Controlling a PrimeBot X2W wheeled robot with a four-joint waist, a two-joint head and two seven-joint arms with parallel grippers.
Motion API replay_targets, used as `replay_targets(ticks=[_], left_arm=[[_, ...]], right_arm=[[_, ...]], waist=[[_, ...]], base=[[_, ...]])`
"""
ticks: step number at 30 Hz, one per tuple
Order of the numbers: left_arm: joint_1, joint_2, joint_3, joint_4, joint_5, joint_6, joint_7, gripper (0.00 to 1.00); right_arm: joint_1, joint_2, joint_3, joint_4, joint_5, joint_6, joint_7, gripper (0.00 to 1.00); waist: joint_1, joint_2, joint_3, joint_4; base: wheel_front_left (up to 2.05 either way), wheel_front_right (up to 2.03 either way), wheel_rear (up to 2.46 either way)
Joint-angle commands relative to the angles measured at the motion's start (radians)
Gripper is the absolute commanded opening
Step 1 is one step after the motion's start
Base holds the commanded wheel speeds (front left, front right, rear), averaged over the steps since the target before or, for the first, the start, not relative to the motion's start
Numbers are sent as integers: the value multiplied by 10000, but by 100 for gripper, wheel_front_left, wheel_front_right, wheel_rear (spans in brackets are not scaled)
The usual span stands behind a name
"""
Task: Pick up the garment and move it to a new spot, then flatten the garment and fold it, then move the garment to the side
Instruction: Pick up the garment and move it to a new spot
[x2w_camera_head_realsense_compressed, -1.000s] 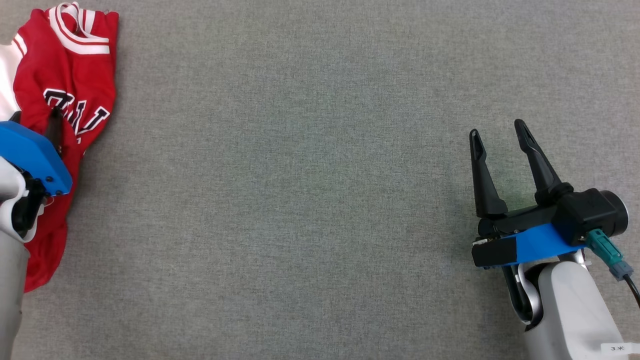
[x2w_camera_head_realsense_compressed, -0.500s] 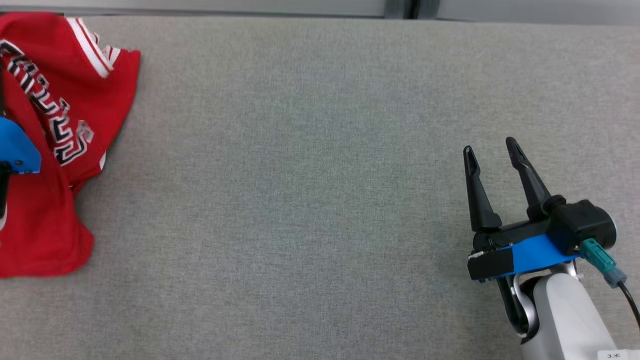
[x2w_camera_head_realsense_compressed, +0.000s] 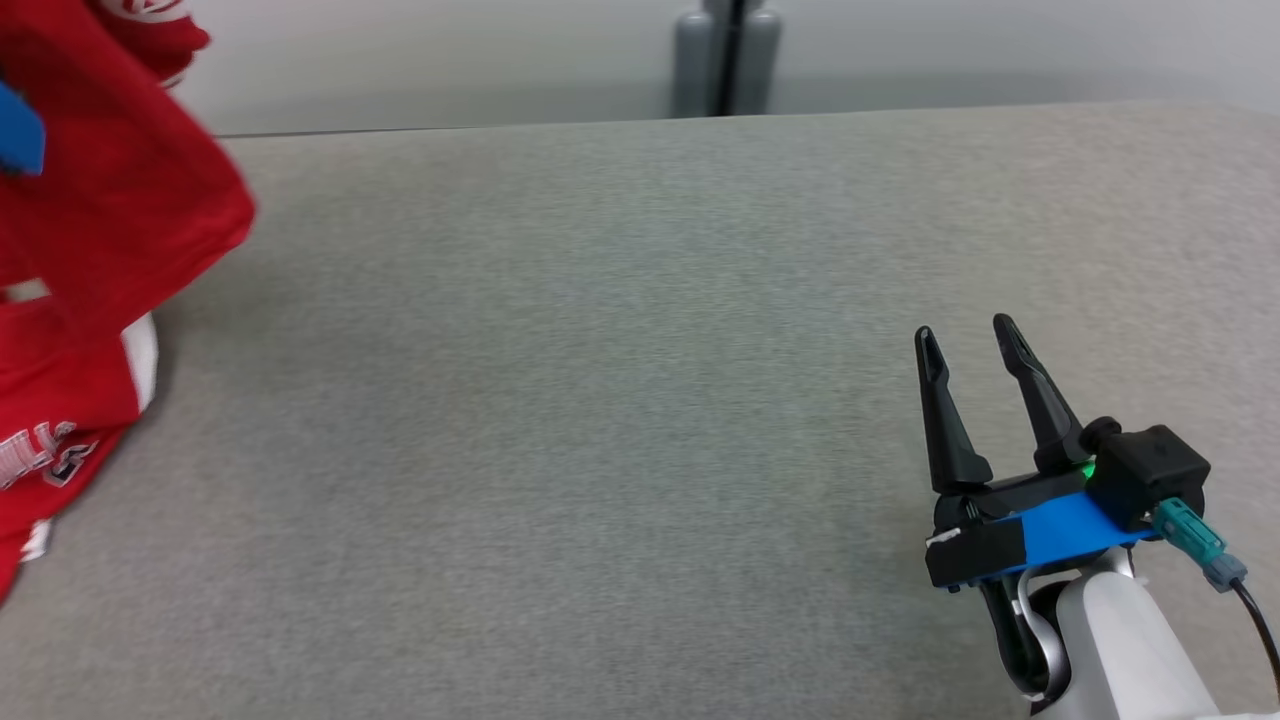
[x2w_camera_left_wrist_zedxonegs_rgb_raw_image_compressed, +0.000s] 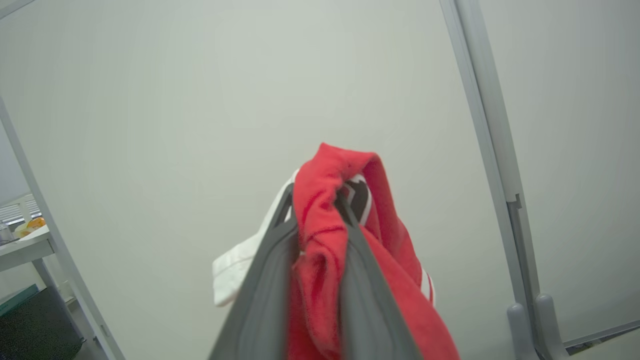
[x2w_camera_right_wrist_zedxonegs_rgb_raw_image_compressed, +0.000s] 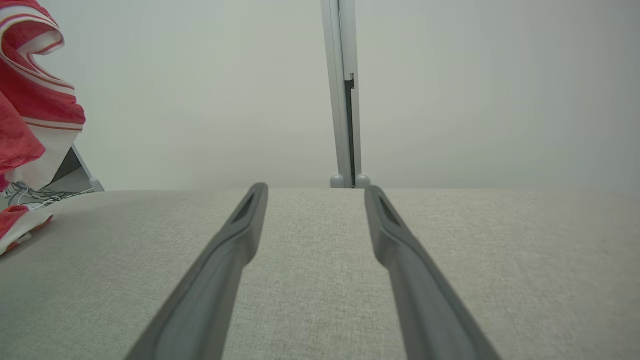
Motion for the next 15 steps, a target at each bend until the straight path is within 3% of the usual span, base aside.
replay_targets(ticks=[1,9,15], left_arm=[[-143,-26,-88,-258,49,52,69,0],[-615,-101,-423,-2878,261,284,1113,0],[-677,-467,-946,-3797,214,171,1687,0]], right_arm=[[99,-44,-19,-44,69,1,-45,100],[-182,-42,155,156,592,1,-42,100],[-228,-41,177,119,897,1,-44,100]], waist=[[2,0,-178,-280],[2,0,-65,-1640],[2,0,229,-2484]], base=[[0,0,0],[0,0,0],[0,0,0]])
